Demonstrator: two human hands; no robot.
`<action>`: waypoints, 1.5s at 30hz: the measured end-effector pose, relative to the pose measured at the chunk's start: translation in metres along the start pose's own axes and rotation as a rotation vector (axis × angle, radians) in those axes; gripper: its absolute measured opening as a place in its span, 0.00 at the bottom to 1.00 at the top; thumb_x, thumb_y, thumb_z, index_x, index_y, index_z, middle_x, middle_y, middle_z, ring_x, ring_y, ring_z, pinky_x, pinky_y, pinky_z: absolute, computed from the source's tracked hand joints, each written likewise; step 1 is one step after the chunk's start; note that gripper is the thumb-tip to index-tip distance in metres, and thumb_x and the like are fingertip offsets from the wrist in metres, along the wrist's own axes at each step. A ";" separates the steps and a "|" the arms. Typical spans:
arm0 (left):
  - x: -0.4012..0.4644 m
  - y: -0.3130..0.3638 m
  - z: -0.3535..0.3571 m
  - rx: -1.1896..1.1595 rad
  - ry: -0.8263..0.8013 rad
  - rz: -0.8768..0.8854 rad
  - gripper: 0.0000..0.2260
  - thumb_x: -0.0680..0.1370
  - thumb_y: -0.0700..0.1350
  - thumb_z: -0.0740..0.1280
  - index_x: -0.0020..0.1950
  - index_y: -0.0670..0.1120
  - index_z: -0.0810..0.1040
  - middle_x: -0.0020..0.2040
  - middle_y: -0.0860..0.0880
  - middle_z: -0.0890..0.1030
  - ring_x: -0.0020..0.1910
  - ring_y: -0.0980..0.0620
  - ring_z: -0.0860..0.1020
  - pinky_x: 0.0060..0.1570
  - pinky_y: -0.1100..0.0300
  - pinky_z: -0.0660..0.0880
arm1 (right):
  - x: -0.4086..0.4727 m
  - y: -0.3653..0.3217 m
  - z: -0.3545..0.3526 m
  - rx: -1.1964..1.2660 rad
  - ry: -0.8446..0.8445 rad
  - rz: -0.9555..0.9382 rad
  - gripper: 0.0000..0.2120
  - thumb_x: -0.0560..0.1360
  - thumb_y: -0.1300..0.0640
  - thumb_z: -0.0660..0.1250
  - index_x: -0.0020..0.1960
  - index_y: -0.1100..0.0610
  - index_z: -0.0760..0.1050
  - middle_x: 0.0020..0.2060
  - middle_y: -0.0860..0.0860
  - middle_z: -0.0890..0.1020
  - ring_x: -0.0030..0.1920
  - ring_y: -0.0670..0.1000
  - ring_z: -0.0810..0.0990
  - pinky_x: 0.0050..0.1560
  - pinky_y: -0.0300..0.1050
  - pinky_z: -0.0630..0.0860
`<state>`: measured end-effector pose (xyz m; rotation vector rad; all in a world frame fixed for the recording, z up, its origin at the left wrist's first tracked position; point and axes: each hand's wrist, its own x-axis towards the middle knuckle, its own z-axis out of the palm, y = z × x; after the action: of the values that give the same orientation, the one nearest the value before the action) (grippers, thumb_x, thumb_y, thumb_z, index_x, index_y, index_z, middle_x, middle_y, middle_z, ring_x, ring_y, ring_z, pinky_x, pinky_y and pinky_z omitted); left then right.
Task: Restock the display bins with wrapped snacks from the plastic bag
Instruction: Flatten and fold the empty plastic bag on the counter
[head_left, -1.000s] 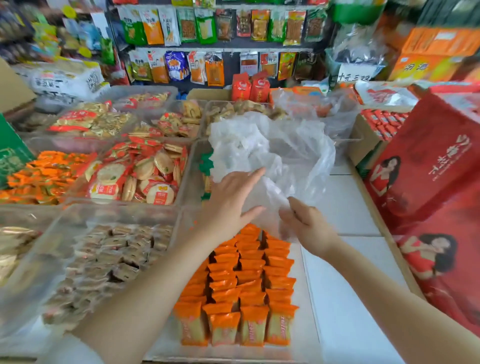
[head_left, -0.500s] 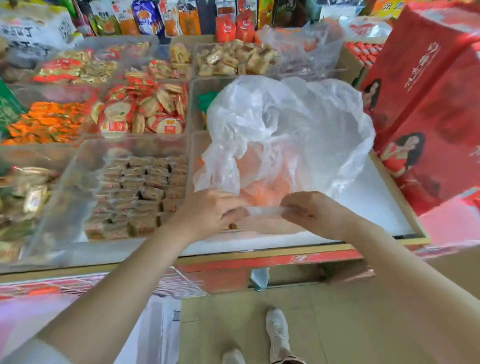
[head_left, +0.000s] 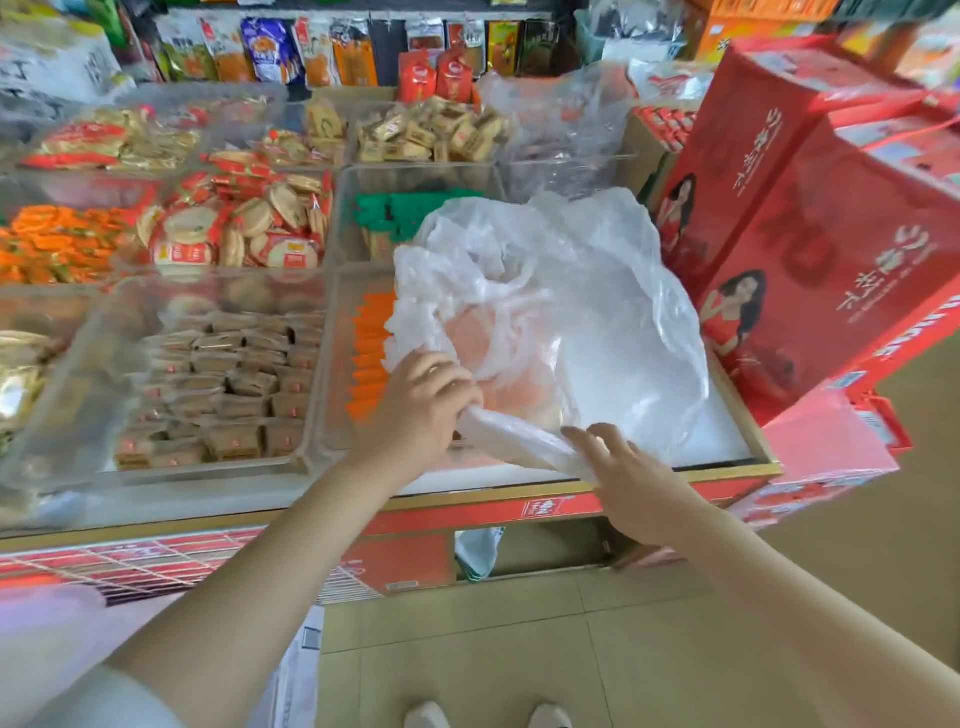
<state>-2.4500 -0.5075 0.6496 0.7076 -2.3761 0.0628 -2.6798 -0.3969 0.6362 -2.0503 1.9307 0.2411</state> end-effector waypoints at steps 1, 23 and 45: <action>0.010 0.010 0.004 -0.019 0.047 0.019 0.11 0.72 0.36 0.58 0.38 0.41 0.80 0.39 0.46 0.80 0.47 0.47 0.71 0.57 0.48 0.68 | -0.003 0.003 0.002 0.129 -0.040 -0.030 0.36 0.76 0.54 0.64 0.76 0.49 0.46 0.72 0.51 0.57 0.68 0.55 0.66 0.63 0.48 0.66; 0.041 0.162 0.058 -0.855 -0.532 -0.582 0.09 0.75 0.48 0.69 0.54 0.52 0.73 0.43 0.57 0.77 0.41 0.58 0.76 0.39 0.69 0.69 | -0.106 0.074 -0.013 2.321 0.587 0.539 0.21 0.73 0.53 0.65 0.63 0.61 0.74 0.56 0.56 0.79 0.58 0.56 0.77 0.60 0.51 0.74; 0.063 0.189 0.030 -1.435 -0.749 -0.572 0.11 0.72 0.54 0.69 0.53 0.58 0.76 0.49 0.66 0.79 0.56 0.64 0.74 0.65 0.65 0.66 | -0.126 0.106 0.004 2.083 0.617 0.834 0.12 0.75 0.63 0.56 0.37 0.60 0.75 0.30 0.56 0.78 0.26 0.53 0.79 0.30 0.39 0.77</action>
<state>-2.6033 -0.3828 0.6885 0.6166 -1.9233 -2.1663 -2.7944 -0.2810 0.6622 0.1149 1.5027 -1.5861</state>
